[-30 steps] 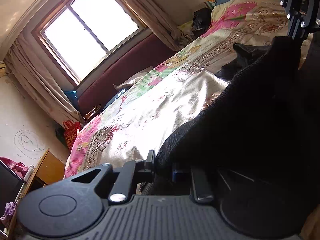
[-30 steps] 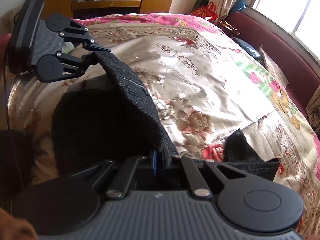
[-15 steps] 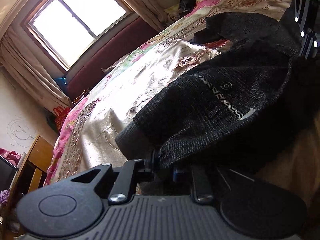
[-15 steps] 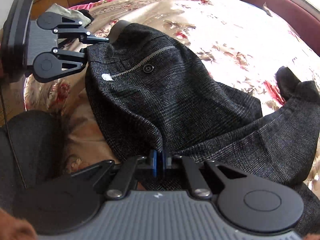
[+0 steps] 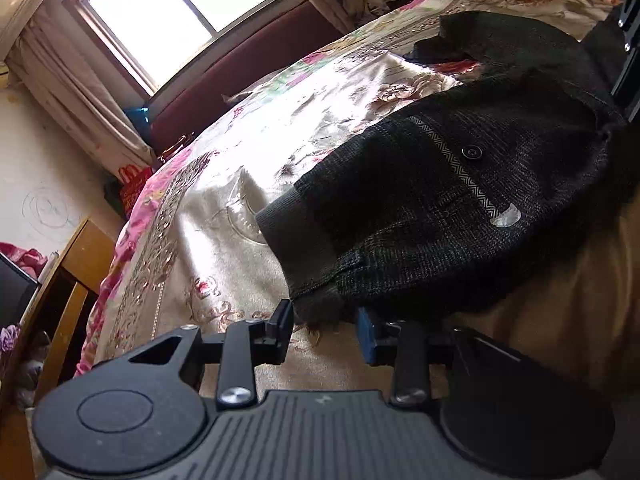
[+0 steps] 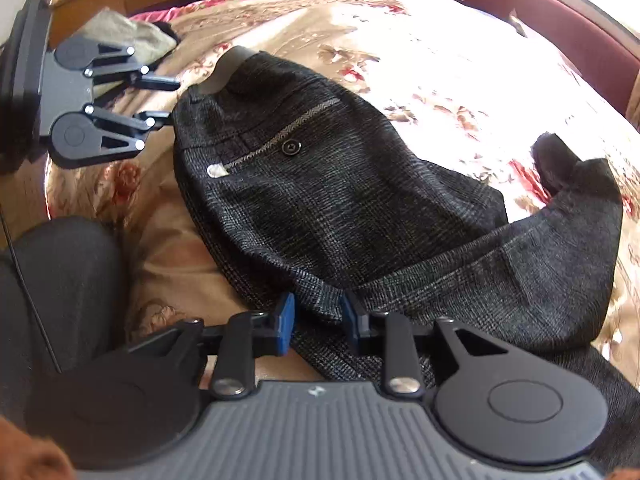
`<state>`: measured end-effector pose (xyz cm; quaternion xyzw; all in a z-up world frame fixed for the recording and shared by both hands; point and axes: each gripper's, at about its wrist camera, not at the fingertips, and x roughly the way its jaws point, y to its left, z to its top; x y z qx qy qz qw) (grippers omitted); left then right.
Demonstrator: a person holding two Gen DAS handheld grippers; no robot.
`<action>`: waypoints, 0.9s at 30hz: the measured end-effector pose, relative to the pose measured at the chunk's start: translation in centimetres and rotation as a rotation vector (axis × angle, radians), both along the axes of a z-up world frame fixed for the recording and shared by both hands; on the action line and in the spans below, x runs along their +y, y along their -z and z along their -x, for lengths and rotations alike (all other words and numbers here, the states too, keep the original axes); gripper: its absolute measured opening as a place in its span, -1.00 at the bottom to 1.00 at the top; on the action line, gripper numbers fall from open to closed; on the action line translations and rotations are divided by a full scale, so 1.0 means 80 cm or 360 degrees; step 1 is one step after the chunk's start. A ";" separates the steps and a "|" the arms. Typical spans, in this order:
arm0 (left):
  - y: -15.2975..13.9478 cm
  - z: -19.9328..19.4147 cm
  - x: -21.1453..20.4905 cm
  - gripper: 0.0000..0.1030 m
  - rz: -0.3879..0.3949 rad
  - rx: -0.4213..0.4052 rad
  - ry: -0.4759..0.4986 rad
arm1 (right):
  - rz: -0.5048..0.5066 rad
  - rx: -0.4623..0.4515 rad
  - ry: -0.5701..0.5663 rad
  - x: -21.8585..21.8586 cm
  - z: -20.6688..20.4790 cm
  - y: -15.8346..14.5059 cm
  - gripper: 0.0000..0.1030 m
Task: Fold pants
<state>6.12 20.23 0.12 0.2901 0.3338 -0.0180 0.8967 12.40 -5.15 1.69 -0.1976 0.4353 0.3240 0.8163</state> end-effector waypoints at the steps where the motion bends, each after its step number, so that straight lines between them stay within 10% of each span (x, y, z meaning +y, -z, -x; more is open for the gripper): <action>1: -0.003 0.004 0.002 -0.04 0.0013 0.0009 -0.0027 | -0.0028 0.0003 0.0020 -0.005 0.001 -0.005 -0.41; 9: -0.044 -0.004 -0.049 -0.03 0.0263 -0.0055 0.0018 | -0.0092 -0.0168 0.0381 -0.056 -0.053 -0.039 -0.26; 18: -0.024 -0.101 -0.206 -0.03 0.0788 0.0053 0.0282 | -0.0050 -0.0224 0.0872 -0.100 -0.276 -0.039 -0.16; 27: 0.021 -0.119 -0.257 0.02 0.0781 0.0186 0.0398 | 0.0398 -0.0317 0.1053 -0.087 -0.419 0.016 0.08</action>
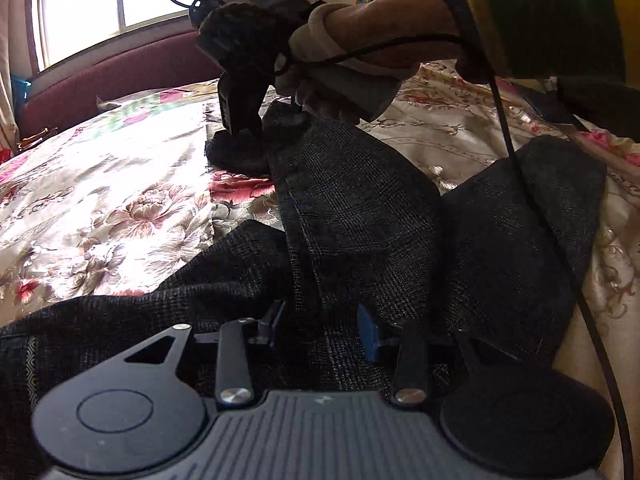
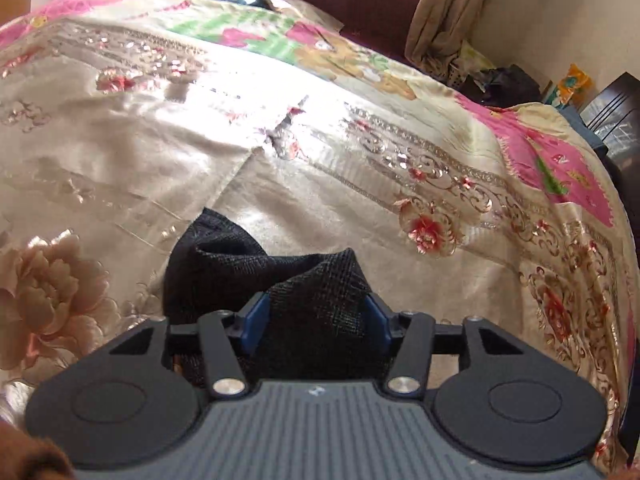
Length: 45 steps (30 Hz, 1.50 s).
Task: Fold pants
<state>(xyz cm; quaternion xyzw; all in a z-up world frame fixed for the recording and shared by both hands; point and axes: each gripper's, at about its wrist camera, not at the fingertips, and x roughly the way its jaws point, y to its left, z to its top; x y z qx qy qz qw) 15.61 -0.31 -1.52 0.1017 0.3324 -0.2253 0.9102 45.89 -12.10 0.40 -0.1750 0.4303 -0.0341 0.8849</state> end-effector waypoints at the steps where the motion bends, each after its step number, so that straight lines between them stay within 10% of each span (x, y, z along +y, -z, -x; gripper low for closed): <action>1: 0.000 0.000 0.001 0.02 0.0010 0.0009 -0.0004 | 0.0023 0.0030 0.0007 -0.001 -0.007 0.010 0.04; 3: -0.003 -0.001 0.004 0.02 0.0034 0.0026 -0.0011 | -0.0012 0.0047 0.0040 -0.009 -0.011 0.017 -0.69; 6: -0.006 -0.002 0.004 0.02 0.0036 0.0036 -0.0013 | -0.0215 0.0045 0.0049 -0.036 0.003 0.003 -0.90; 16: -0.037 0.025 -0.034 0.02 0.0026 -0.0059 0.0153 | -0.1258 -0.0541 0.0360 -0.253 0.261 -0.127 -0.91; 19: -0.034 0.038 -0.060 0.02 -0.0053 -0.0059 0.0256 | -0.1353 -0.0642 0.0672 -0.324 0.369 -0.093 -0.76; 25: -0.036 0.074 -0.098 0.03 -0.0280 -0.0122 0.0465 | -0.1367 -0.0364 0.1122 -0.397 0.463 0.015 -0.73; 28: -0.040 0.081 -0.109 0.03 -0.0309 -0.0140 0.0509 | -0.1241 -0.0419 0.1038 -0.386 0.475 0.011 -0.66; 33: -0.047 0.095 -0.124 0.04 -0.0269 -0.0137 0.0558 | -0.0484 -0.0437 0.0766 -0.331 0.476 -0.024 -0.29; 45: -0.045 0.105 -0.149 0.06 -0.0254 -0.0150 0.0636 | 0.0227 -0.0226 -0.0026 -0.224 0.389 0.010 -0.05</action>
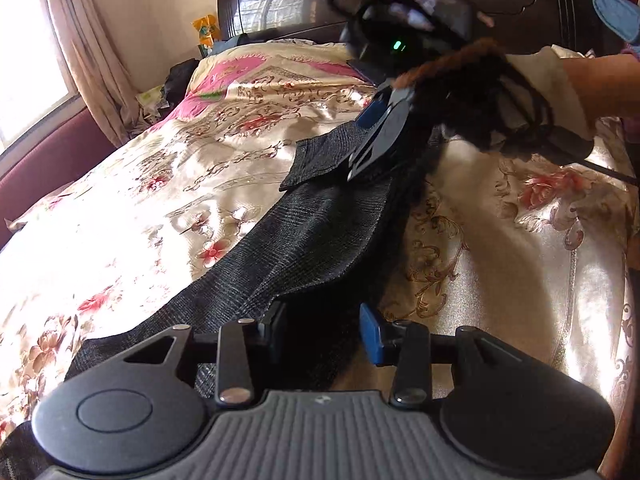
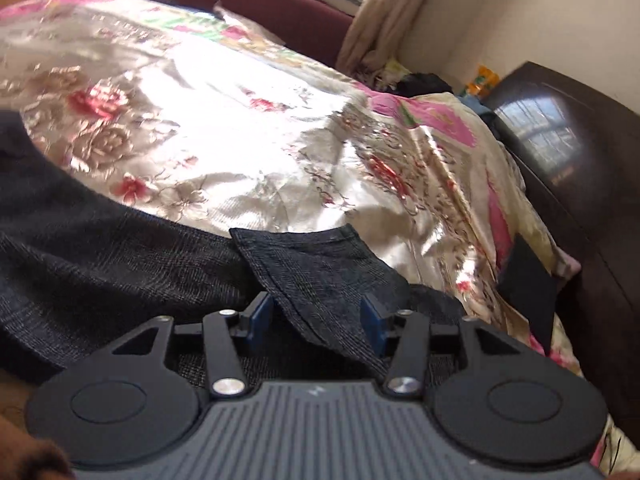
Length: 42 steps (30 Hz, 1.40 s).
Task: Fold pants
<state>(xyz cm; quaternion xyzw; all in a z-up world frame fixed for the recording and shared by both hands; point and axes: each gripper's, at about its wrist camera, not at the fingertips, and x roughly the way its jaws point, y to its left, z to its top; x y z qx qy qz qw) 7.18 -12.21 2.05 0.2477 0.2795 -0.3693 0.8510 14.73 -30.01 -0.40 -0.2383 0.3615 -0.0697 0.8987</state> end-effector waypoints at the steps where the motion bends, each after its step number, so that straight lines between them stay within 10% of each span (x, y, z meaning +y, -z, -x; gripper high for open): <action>1: 0.002 -0.002 -0.001 0.06 0.0000 0.0005 0.0001 | 0.0035 0.0058 -0.0031 0.004 -0.010 0.008 -0.05; 4: 0.013 -0.009 -0.005 0.06 -0.0019 0.0003 -0.0004 | 0.0126 0.0128 -0.0036 0.005 -0.038 0.032 -0.15; 7: 0.013 -0.019 -0.003 0.06 -0.0008 0.0023 -0.0029 | -0.0133 0.0105 0.0141 -0.027 -0.066 0.014 -0.95; 14: -0.019 -0.029 0.006 0.06 0.0046 -0.0081 -0.0104 | -0.0905 -0.0436 0.0293 -0.122 -0.047 -0.134 -0.95; 18: -0.010 -0.021 -0.004 0.06 0.0047 -0.0027 -0.0082 | -0.1190 -0.0685 0.0485 -0.183 0.010 -0.149 -0.95; 26: 0.030 0.005 -0.035 0.07 -0.0147 0.0071 0.0076 | -0.1430 -0.0352 0.1150 -0.293 0.068 0.026 -0.85; 34: 0.017 -0.029 -0.035 0.10 -0.0077 0.0065 -0.0004 | -0.1446 -0.0477 0.1086 -0.299 0.058 0.015 -0.56; 42: -0.001 -0.083 -0.037 0.21 0.0028 -0.0007 -0.0097 | -0.1327 -0.0613 0.0927 -0.283 0.051 -0.023 -0.83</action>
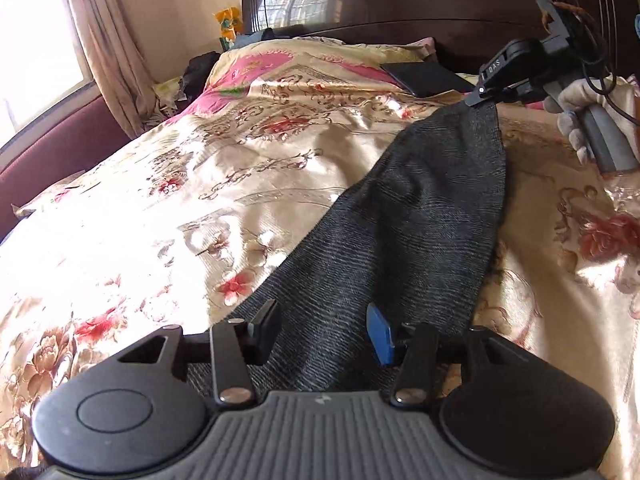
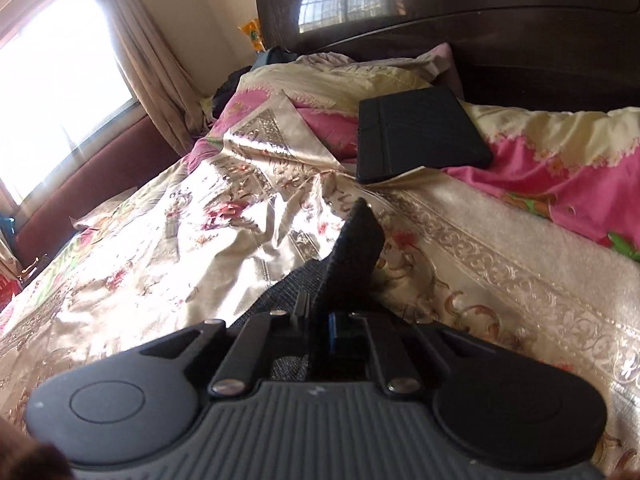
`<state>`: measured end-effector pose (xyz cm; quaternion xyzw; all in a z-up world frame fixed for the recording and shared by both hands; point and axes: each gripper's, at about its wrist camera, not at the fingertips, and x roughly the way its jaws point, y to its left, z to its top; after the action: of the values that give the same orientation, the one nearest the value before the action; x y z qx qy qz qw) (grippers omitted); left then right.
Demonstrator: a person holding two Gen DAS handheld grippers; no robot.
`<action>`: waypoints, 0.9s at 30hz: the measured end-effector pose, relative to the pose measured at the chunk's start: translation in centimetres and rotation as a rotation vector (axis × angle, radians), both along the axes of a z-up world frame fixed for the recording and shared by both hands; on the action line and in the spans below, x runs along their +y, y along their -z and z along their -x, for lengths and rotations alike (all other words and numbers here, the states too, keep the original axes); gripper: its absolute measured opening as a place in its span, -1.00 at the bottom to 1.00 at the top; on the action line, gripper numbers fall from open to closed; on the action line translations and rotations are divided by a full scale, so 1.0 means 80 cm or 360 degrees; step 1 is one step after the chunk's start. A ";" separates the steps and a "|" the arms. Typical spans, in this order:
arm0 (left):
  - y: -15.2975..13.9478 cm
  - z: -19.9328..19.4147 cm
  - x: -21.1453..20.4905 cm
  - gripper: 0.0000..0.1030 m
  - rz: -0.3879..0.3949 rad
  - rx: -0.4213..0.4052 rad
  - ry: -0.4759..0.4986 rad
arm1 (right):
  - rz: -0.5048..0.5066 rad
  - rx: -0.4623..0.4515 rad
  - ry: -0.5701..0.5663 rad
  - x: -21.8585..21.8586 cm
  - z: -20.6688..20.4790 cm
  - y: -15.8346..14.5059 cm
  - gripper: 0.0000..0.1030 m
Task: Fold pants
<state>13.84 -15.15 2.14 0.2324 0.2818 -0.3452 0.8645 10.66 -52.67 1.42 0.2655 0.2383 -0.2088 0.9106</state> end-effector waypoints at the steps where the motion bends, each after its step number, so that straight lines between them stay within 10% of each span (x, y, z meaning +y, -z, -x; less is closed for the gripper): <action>1: 0.002 -0.008 -0.005 0.21 -0.0008 -0.0019 0.0010 | 0.0010 0.0014 0.0002 -0.001 -0.003 0.000 -0.83; 5: 0.023 -0.037 -0.018 0.21 -0.0081 -0.0007 0.0003 | -0.0044 0.0206 -0.0003 -0.005 -0.017 0.019 -0.63; 8: 0.036 -0.044 -0.013 0.21 -0.0098 0.0012 -0.0025 | -0.0019 0.0216 0.0017 -0.003 -0.004 0.030 -0.12; 14: 0.044 -0.044 0.006 0.21 -0.0072 0.0035 -0.0098 | -0.0017 0.0179 0.0021 -0.004 0.004 0.036 -0.11; 17: 0.043 -0.039 0.011 0.21 -0.0075 0.0027 -0.0109 | 0.0048 0.0206 0.0028 0.002 -0.005 0.031 -0.83; 27: 0.013 -0.040 0.044 0.21 -0.0060 -0.0020 -0.0178 | -0.0406 -0.0341 -0.0196 0.014 -0.036 -0.065 -0.91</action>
<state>17.08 -11.66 1.11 0.2348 0.2952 -0.2895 0.8797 13.55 -51.54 6.58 0.3847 0.1801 -0.0913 0.9007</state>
